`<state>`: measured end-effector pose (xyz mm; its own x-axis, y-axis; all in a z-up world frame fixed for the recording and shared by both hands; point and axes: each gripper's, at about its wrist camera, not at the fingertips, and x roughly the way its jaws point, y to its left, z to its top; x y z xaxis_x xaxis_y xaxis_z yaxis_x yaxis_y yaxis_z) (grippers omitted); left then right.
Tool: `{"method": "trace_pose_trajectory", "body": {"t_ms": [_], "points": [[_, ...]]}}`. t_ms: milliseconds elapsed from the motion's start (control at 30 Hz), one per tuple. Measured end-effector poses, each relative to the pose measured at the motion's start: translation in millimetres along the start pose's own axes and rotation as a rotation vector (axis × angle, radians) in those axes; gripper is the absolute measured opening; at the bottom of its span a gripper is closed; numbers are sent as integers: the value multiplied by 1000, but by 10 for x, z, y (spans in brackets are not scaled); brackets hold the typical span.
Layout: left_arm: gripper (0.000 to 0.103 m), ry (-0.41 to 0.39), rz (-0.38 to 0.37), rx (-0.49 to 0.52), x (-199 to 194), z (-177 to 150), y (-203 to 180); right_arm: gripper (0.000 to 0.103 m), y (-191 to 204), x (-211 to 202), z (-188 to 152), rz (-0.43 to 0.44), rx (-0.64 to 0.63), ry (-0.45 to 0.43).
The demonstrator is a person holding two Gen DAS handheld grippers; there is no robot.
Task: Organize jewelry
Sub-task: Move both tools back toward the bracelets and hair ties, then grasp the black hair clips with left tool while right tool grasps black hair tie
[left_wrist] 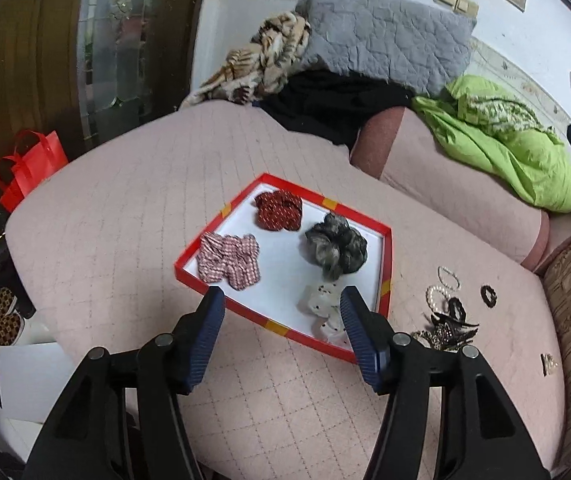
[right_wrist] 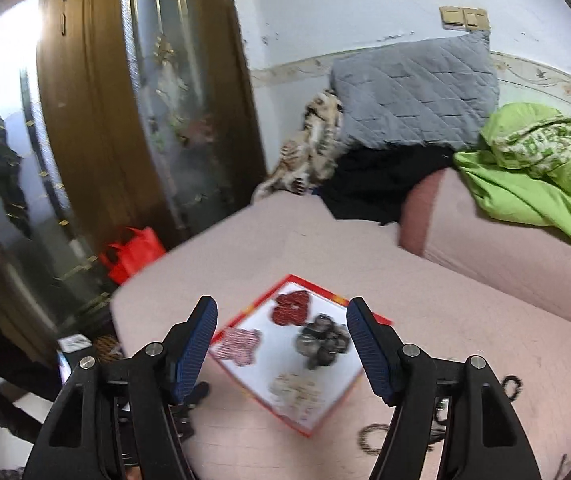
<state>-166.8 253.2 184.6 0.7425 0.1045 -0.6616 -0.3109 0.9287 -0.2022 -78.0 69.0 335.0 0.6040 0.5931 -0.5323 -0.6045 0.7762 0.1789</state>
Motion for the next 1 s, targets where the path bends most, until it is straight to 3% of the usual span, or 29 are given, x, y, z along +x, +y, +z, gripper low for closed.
{"method": "trace_pose_trajectory", "body": {"t_ms": [100, 267, 400, 567, 800, 1000], "points": [[60, -5, 12, 1, -2, -9, 5, 73, -76, -63, -54, 17, 15, 8], [60, 25, -33, 28, 56, -51, -178, 75, -702, -43, -371, -98, 120, 51], [60, 66, -103, 109, 150, -147, -547, 75, -1475, -54, -970, -241, 239, 122], [60, 150, -199, 250, 452, -263, -1237, 75, -2248, -103, -1660, -355, 395, 197], [60, 241, -301, 424, 963, -491, -2076, 75, -2789, -145, -2211, -360, 541, 218], [60, 306, -362, 564, 1453, -547, -2531, 75, -2989, -38, -2350, -337, 588, 208]]}}
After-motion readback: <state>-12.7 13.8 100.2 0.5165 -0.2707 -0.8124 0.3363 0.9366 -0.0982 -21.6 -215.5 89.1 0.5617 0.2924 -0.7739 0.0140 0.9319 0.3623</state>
